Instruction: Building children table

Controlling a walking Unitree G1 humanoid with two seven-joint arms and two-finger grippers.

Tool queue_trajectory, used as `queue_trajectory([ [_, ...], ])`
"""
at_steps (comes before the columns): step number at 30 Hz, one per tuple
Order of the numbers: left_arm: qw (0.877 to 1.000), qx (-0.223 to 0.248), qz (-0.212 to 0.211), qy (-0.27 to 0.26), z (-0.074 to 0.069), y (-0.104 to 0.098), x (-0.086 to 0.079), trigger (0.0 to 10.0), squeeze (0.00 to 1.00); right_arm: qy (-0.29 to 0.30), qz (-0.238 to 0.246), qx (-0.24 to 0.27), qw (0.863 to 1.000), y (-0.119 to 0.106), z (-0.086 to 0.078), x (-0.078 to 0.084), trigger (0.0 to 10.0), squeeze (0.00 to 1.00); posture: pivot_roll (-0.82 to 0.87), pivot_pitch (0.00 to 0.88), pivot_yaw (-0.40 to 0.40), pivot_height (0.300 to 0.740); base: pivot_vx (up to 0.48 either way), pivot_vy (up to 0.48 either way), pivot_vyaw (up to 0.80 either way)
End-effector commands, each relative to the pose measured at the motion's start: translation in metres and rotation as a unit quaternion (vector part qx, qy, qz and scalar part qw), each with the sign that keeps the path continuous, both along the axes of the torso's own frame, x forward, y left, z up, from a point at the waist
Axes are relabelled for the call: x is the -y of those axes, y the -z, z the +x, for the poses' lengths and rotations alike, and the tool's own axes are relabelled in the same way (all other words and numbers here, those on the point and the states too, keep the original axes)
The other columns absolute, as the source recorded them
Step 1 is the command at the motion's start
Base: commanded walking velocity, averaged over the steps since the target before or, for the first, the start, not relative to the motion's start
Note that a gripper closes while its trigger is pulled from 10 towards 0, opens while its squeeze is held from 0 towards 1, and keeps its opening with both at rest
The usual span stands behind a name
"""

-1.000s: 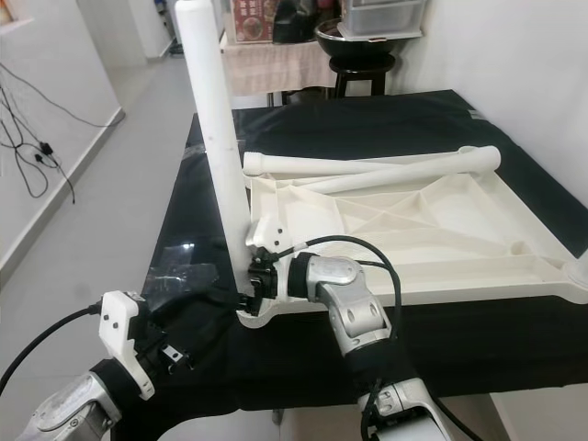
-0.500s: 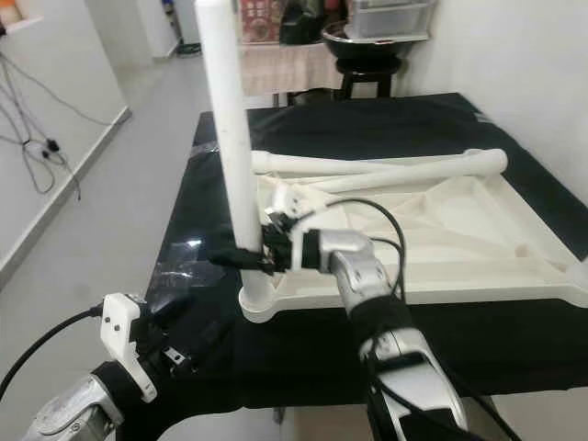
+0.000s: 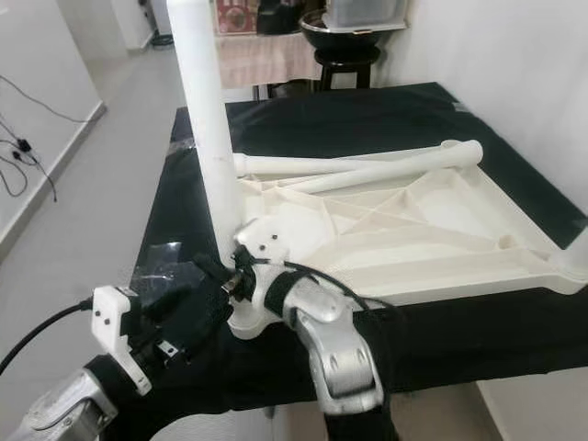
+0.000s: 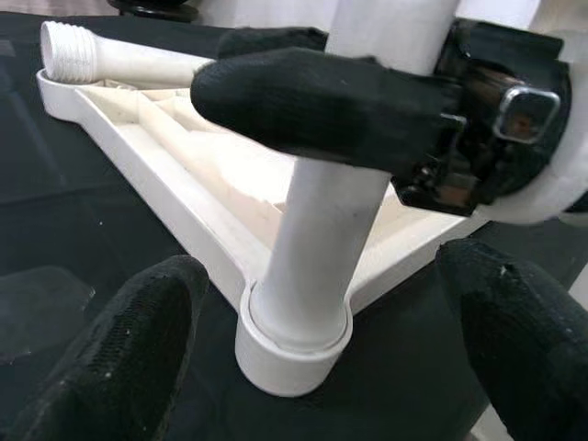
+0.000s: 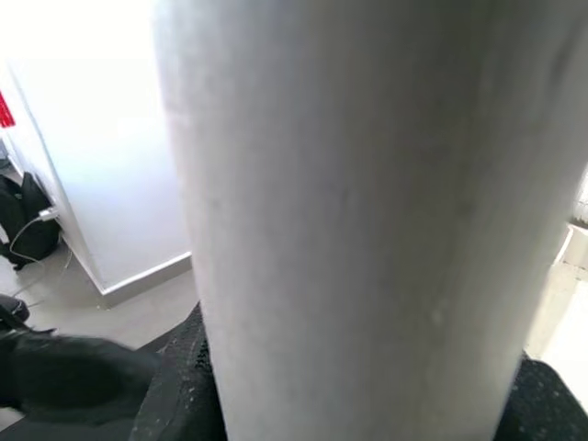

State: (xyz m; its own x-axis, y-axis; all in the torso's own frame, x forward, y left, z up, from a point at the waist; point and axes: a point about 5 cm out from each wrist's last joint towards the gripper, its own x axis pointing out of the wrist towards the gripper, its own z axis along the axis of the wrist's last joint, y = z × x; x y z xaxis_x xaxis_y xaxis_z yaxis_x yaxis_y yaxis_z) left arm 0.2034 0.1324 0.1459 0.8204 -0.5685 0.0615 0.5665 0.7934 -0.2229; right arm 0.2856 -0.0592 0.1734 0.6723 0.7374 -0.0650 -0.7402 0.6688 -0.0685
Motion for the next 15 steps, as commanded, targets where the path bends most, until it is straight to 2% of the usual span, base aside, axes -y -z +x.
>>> queue_trajectory([
  [1,1.0,-0.012,0.006,-0.008,0.001,0.004,-0.004,10.0,0.0,0.018,-0.03,-0.063,0.997,0.028,0.0,0.004,7.0,0.0,-0.01,0.1,0.055,0.74,0.0,0.0,0.0],
  [4,1.0,-0.011,0.007,-0.013,0.001,0.004,-0.005,10.0,0.0,0.034,-0.026,-0.072,0.997,0.026,-0.001,0.007,7.0,0.0,-0.01,0.095,0.057,0.74,0.0,0.0,0.0],
  [5,1.0,-0.012,0.009,-0.012,0.001,0.004,-0.005,10.0,0.0,0.027,-0.008,-0.074,0.997,0.024,-0.001,0.008,10.0,1.0,-0.01,0.092,0.055,0.74,0.0,0.0,0.0],
  [6,1.0,-0.013,0.009,-0.011,0.002,0.005,-0.005,10.0,0.0,0.001,0.018,-0.07,0.997,0.019,-0.002,0.01,10.0,1.0,-0.01,0.09,0.061,0.74,0.0,0.0,0.0],
  [9,1.0,-0.015,0.009,-0.011,0.002,0.005,-0.006,10.0,0.0,-0.01,0.034,-0.067,0.997,0.015,-0.005,0.011,10.0,1.0,-0.01,0.09,0.061,0.74,0.0,0.0,0.0],
  [11,1.0,-0.017,0.007,-0.014,0.002,0.005,-0.007,10.0,0.0,-0.063,0.054,-0.051,0.995,0.008,-0.012,0.02,10.0,1.0,-0.02,0.086,0.067,0.74,0.0,0.0,0.0],
  [12,1.0,-0.017,0.007,-0.014,0.002,0.005,-0.007,10.0,0.0,-0.063,0.054,-0.051,0.995,0.008,-0.012,0.02,10.0,1.0,-0.02,0.086,0.067,0.74,0.0,0.0,0.0],
  [15,0.998,-0.017,0.008,-0.056,0.004,0.003,-0.015,10.0,0.0,-0.137,0.043,-0.042,0.989,0.008,-0.028,0.045,10.0,1.0,-0.03,0.085,0.068,0.74,0.0,0.0,0.0],
])
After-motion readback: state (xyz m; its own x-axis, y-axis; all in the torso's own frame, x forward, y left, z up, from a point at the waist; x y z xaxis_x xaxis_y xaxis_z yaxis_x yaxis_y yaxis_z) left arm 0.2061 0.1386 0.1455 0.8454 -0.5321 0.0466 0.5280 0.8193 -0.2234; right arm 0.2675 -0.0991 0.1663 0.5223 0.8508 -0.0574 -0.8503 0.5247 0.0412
